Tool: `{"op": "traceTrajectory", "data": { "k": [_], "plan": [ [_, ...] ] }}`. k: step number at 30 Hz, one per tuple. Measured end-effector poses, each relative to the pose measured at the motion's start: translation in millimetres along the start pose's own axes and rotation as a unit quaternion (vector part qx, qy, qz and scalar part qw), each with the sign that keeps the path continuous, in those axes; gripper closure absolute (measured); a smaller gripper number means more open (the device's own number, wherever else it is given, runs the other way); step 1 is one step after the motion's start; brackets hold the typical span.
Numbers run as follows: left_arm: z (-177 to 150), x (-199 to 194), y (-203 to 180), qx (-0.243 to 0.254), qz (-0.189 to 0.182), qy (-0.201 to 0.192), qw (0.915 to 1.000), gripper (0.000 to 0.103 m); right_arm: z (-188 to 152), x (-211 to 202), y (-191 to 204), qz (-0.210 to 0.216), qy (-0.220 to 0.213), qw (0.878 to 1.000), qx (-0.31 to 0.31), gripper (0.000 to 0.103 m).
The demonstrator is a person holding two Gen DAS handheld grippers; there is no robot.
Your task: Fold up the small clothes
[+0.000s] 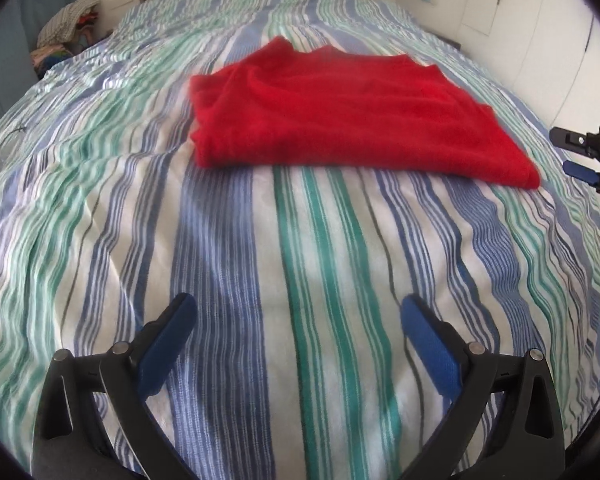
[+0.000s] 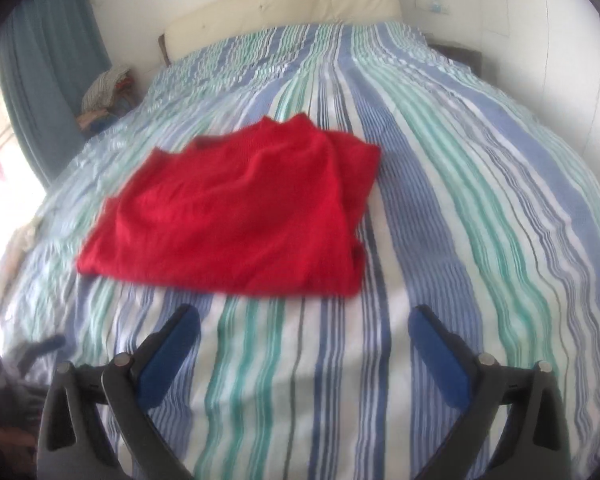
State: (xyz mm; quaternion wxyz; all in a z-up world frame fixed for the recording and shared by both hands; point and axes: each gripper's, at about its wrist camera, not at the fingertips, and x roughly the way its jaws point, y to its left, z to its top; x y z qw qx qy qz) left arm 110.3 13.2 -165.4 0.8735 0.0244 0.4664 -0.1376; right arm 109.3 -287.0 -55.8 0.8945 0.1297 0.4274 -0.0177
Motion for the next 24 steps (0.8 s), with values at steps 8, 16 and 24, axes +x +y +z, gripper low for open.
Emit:
{"op": "traceTrajectory", "data": {
  "k": [8,16,24],
  "plan": [
    [-15,15,5,0.007,0.016,0.006,0.9998,0.001,88,113,-57,0.081,0.084,0.985,0.129,0.018],
    [-7,11,15,-0.017,-0.001,0.013,0.9998,0.002,113,96,7,0.082,0.054,0.990,0.100,0.090],
    [4,-2,56,-0.078,0.011,0.000,0.9969,0.002,145,99,175,0.189,0.077,0.979,0.006,0.090]
  ]
}}
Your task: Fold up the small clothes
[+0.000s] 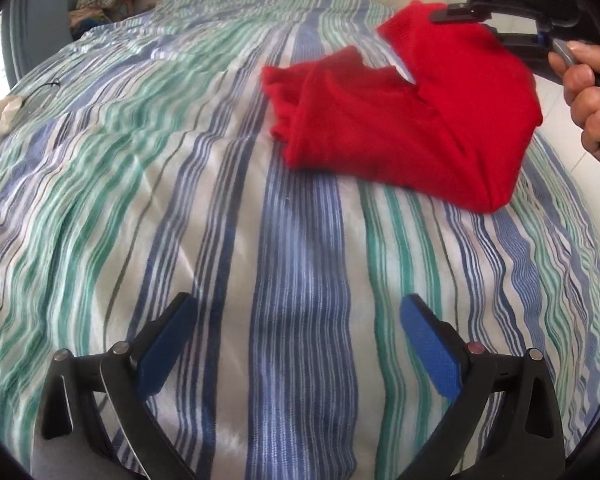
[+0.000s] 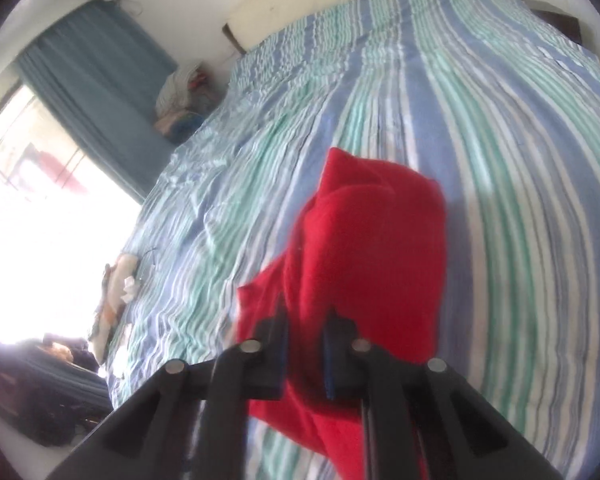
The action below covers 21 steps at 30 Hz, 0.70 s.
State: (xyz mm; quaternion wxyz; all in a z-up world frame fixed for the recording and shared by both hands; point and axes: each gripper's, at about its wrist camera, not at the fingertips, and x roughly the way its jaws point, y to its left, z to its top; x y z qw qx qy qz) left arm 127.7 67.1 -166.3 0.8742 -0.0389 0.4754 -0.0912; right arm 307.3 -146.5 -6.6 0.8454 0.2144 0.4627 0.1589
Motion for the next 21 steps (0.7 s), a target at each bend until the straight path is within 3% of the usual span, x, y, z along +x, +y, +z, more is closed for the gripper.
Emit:
{"op": "traceTrajectory", "data": {
  "k": [5,6,8,9,10,12,14,16,17,18,21],
  "plan": [
    [0,-1,17,-0.024,0.002,0.003,0.9997,0.002,-14,68,36,-0.012,0.026,1.000,0.004,0.089],
    [1,0,17,-0.025,0.003,0.004,0.9997,0.002,-18,79,35,-0.005,0.032,0.999,0.023,0.082],
    [1,1,18,-0.024,0.005,0.005,0.9997,0.002,-28,106,27,0.041,0.073,0.993,0.081,0.052],
    [1,2,18,-0.023,0.005,0.005,0.9997,0.002,-34,116,22,0.076,0.096,0.986,0.114,0.017],
    [2,1,18,-0.023,0.005,0.005,0.9997,0.002,-38,119,19,0.110,0.102,0.978,0.141,0.010],
    [1,1,18,-0.025,0.003,0.004,0.9997,0.002,-39,109,18,0.174,0.096,0.967,0.161,0.010],
    [2,0,19,-0.029,0.000,0.003,0.9996,0.002,-34,86,16,0.199,0.081,0.965,0.148,0.011],
    [0,-3,20,-0.034,-0.004,0.001,0.9994,0.002,-29,56,10,0.166,0.060,0.978,0.111,0.011],
    [1,-2,21,-0.037,-0.007,0.000,0.9993,0.002,-28,40,6,0.126,0.048,0.987,0.082,0.011],
    [2,-2,22,-0.041,-0.011,-0.001,0.9991,0.002,-29,28,2,0.081,0.039,0.995,0.049,0.016],
    [4,-3,26,-0.057,-0.028,-0.004,0.9979,0.002,-49,19,-9,0.010,0.060,0.998,-0.016,0.062]
  ]
}}
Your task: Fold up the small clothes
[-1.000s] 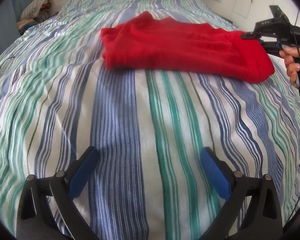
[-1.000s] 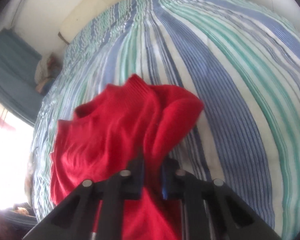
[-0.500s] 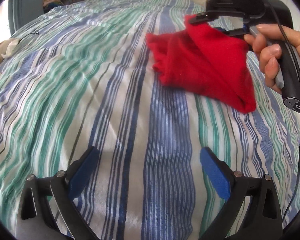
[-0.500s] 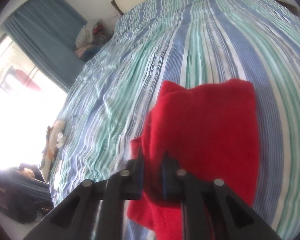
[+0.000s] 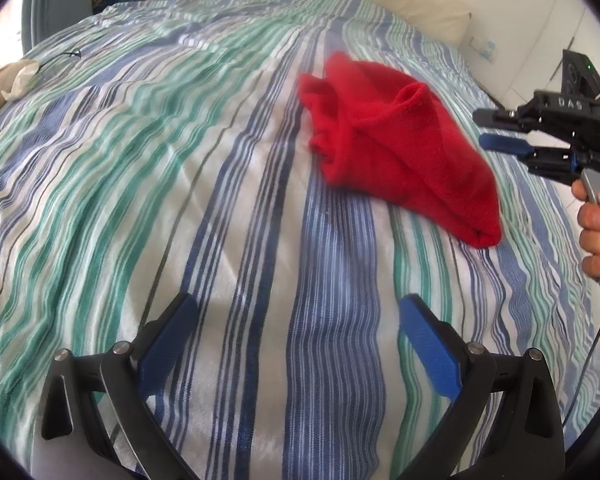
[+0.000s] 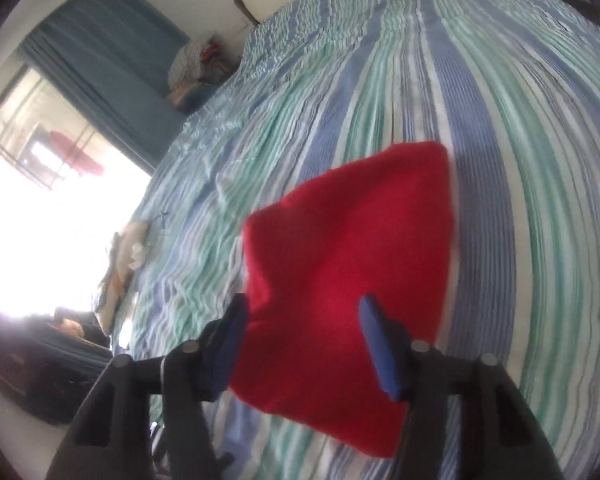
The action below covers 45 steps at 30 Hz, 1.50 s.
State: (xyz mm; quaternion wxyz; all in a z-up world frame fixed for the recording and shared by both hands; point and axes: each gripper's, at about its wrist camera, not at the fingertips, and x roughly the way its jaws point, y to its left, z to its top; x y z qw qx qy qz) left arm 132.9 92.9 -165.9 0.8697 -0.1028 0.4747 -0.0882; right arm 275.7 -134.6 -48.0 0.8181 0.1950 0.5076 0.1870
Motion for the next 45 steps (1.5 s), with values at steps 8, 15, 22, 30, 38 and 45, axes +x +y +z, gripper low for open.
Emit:
{"op": "traceTrajectory", "data": {
  "k": [8,15,22,30,38,45],
  "plan": [
    [14,-24,22,-0.049,-0.025,-0.026,0.9982,0.002,-73,84,54,-0.014,0.047,0.988,-0.147,0.069],
    [77,-26,-4,0.005,-0.047,-0.034,0.9983,0.002,-86,39,57,-0.016,-0.013,0.987,-0.157,0.060],
    [126,55,-58,0.090,0.047,0.018,0.9946,0.018,-70,-9,21,-0.056,-0.051,0.985,-0.152,0.052],
    [132,89,-31,0.090,0.048,0.067,0.9925,0.012,-78,50,-2,-0.021,0.023,0.992,-0.126,0.053],
    [188,100,-50,0.098,0.018,0.045,0.9939,0.008,12,23,-21,-0.006,-0.045,0.997,-0.066,0.053],
    [189,131,-15,0.049,0.024,0.075,0.9957,0.005,42,89,-62,-0.035,0.013,0.999,0.001,0.053]
  ]
}}
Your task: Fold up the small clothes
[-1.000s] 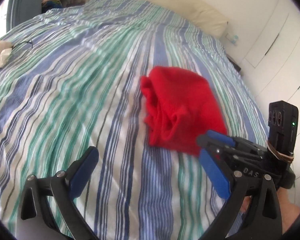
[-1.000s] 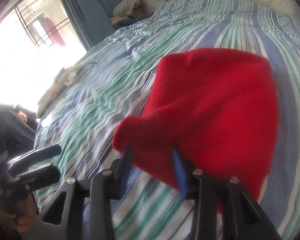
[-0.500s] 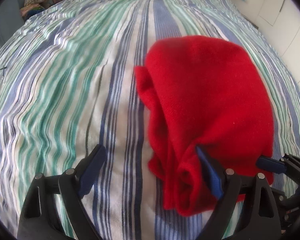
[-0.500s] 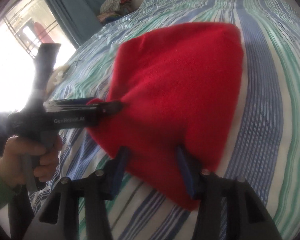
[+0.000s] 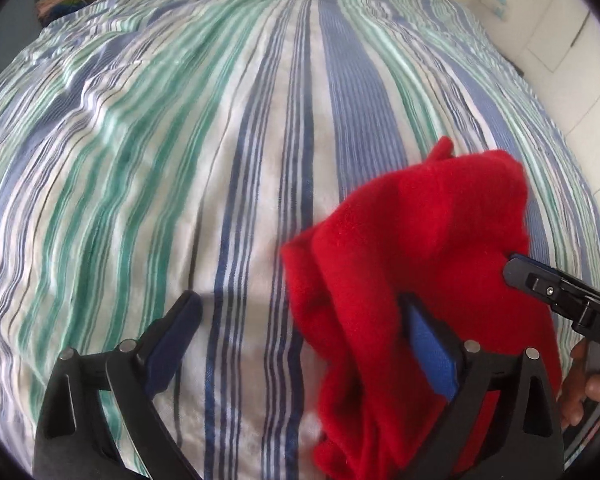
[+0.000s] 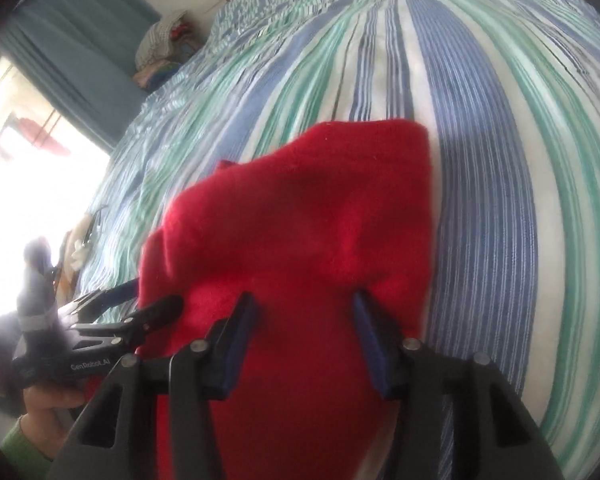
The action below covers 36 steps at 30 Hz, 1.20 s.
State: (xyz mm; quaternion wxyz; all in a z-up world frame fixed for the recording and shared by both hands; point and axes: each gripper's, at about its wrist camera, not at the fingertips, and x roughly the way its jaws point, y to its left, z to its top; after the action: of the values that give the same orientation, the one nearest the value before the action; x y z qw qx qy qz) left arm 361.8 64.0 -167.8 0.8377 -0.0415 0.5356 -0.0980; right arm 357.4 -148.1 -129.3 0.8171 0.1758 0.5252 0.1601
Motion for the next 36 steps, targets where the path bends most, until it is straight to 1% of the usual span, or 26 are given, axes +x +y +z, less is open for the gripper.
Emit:
{"op": "traceTrajectory", "data": {
  "k": [2,3,4,5,6,7,9,10,11,13,15,16,17,18,19,20,21,22,25,28,30,32,33,34,35,36],
  "plan": [
    [-5,-22,12,-0.017,-0.024,-0.024,0.9993,0.006,-4,-17,5,0.003,-0.021,1.000,-0.001,0.052],
    [-9,-32,19,-0.027,-0.041,-0.033,0.9983,0.006,-9,-31,5,0.011,-0.039,0.999,0.002,0.048],
    [-12,-40,27,-0.038,-0.060,-0.038,0.9968,0.005,-14,-44,4,0.018,-0.056,0.998,0.005,0.038],
    [-17,-45,33,-0.050,-0.078,-0.039,0.9949,0.005,-21,-57,2,0.020,-0.072,0.997,0.009,0.032],
    [-21,-47,38,-0.061,-0.097,-0.035,0.9928,0.005,-28,-69,-2,0.020,-0.085,0.996,0.015,0.024],
    [-25,-45,39,-0.070,-0.115,-0.025,0.9906,0.004,-35,-77,-7,0.022,-0.092,0.995,0.023,0.023],
    [-32,-31,31,-0.073,-0.143,0.013,0.9870,0.004,-49,-79,-18,0.040,-0.077,0.995,0.044,0.023],
    [-35,-22,24,-0.064,-0.146,0.030,0.9868,0.004,-54,-75,-23,0.047,-0.063,0.995,0.055,0.023],
    [-37,-14,13,-0.048,-0.139,0.042,0.9883,0.004,-59,-67,-26,0.050,-0.049,0.996,0.061,0.023],
    [-40,0,-8,-0.013,-0.113,0.046,0.9924,0.004,-66,-48,-27,0.050,-0.028,0.996,0.066,0.023],
    [-41,8,-22,-0.005,-0.097,0.040,0.9944,0.005,-66,-33,-23,0.080,-0.029,0.993,0.078,0.023],
    [-39,10,-25,-0.008,-0.100,0.035,0.9943,0.022,-63,-25,-19,0.106,-0.028,0.990,0.085,0.024],
    [-37,11,-28,-0.010,-0.116,0.036,0.9926,0.042,-59,-15,-14,0.129,-0.022,0.987,0.092,0.027],
    [-34,12,-30,-0.016,-0.135,0.047,0.9896,0.076,-55,-7,-6,0.113,-0.012,0.990,0.085,0.041],
    [-31,8,-31,-0.021,-0.128,0.047,0.9904,0.080,-52,-3,5,0.071,-0.008,0.996,0.059,0.059],
    [-27,-1,-33,-0.016,-0.126,0.040,0.9911,0.081,-50,-3,18,0.038,-0.009,0.999,0.030,0.061],
    [-24,-13,-36,-0.005,-0.128,0.026,0.9914,0.082,-49,-8,28,0.023,-0.018,1.000,0.012,0.065],
    [-19,-28,-39,0.006,-0.131,0.009,0.9913,0.082,-47,-18,36,0.021,-0.030,0.999,-0.002,0.068],
    [1,-76,-47,0.019,-0.150,-0.043,0.9875,0.082,-38,-59,63,0.023,-0.080,0.995,-0.052,0.070],
    [22,-123,-59,0.034,-0.165,-0.092,0.9814,0.081,-19,-105,83,0.037,-0.125,0.988,-0.083,0.070],
    [27,-143,-69,0.044,-0.169,-0.108,0.9786,0.080,-6,-131,92,0.045,-0.145,0.984,-0.094,0.070],
    [24,-146,-75,0.052,-0.164,-0.102,0.9797,0.075,4,-146,100,0.053,-0.153,0.982,-0.098,0.069],
    [15,-142,-75,0.053,-0.154,-0.092,0.9824,0.067,6,-149,99,0.056,-0.149,0.983,-0.095,0.067],
    [4,-134,-74,0.053,-0.141,-0.079,0.9855,0.054,5,-149,94,0.057,-0.139,0.985,-0.088,0.061],
    [-13,-124,-72,0.055,-0.125,-0.061,0.9887,0.046,1,-145,89,0.048,-0.124,0.988,-0.076,0.059],
    [-34,-114,-70,0.062,-0.103,-0.045,0.9917,0.036,-9,-140,77,0.036,-0.106,0.992,-0.065,0.046]
  ]
}}
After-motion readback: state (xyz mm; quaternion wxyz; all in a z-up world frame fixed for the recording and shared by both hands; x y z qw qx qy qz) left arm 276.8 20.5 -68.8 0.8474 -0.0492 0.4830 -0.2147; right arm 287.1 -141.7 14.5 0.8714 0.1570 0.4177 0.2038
